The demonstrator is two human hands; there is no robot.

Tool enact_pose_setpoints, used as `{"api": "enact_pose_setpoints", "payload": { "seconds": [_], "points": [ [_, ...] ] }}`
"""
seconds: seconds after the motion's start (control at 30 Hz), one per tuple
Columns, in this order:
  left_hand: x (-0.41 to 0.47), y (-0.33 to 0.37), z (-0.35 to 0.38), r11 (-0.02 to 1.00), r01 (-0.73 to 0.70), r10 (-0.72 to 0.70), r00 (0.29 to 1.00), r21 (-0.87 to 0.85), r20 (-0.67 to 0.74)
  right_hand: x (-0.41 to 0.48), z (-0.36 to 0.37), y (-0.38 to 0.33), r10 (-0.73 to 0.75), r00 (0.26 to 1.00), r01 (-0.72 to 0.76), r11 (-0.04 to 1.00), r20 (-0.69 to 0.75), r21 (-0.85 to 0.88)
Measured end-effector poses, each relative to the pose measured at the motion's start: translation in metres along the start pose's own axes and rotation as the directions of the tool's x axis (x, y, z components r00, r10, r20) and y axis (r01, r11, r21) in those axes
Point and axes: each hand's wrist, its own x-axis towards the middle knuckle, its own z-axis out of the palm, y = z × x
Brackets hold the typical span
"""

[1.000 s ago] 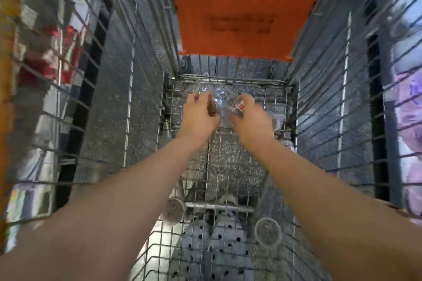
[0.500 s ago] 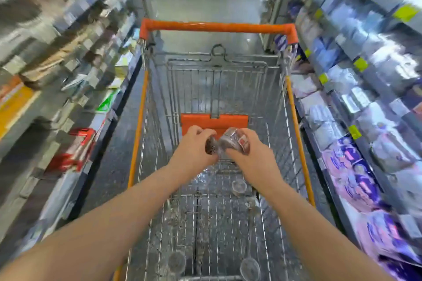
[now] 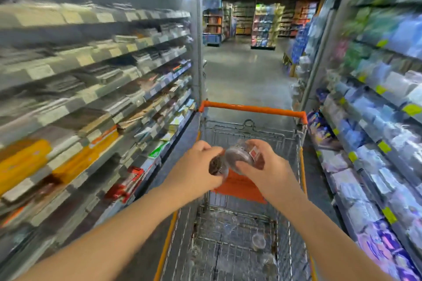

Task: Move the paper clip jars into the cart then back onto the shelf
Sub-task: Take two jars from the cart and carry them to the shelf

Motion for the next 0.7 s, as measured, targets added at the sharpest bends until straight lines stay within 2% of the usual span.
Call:
{"api": "enact_pose_setpoints", "payload": {
  "seconds": [0.13,0.3,0.43,0.53,0.7],
  "points": [
    [-0.053,0.009,-0.035,0.994,0.085,-0.079,0.994,0.067,-0.08,-0.022,-0.001,-0.042,-0.148,0.988,0.148,0.989,0.052,0.013],
    [-0.131,-0.003,-0.096,0.976,0.195,-0.174,0.967,0.099,-0.185,-0.054,0.013,-0.108,-0.349,0.93,0.341,0.936,0.118,0.083],
    [-0.202,-0.025,-0.152,0.933,0.308,-0.236,0.915,0.187,-0.327,-0.071,0.05,-0.177,-0.5,0.843,0.475,0.865,0.2,0.161],
    [-0.261,-0.045,-0.197,0.894,0.401,-0.292,0.86,0.2,-0.42,-0.089,0.086,-0.241,-0.612,0.749,0.571,0.791,0.253,0.219],
    [-0.363,-0.093,-0.265,0.779,0.56,-0.326,0.745,0.281,-0.582,-0.134,0.166,-0.347,-0.74,0.621,0.661,0.671,0.258,0.335]
  ]
}}
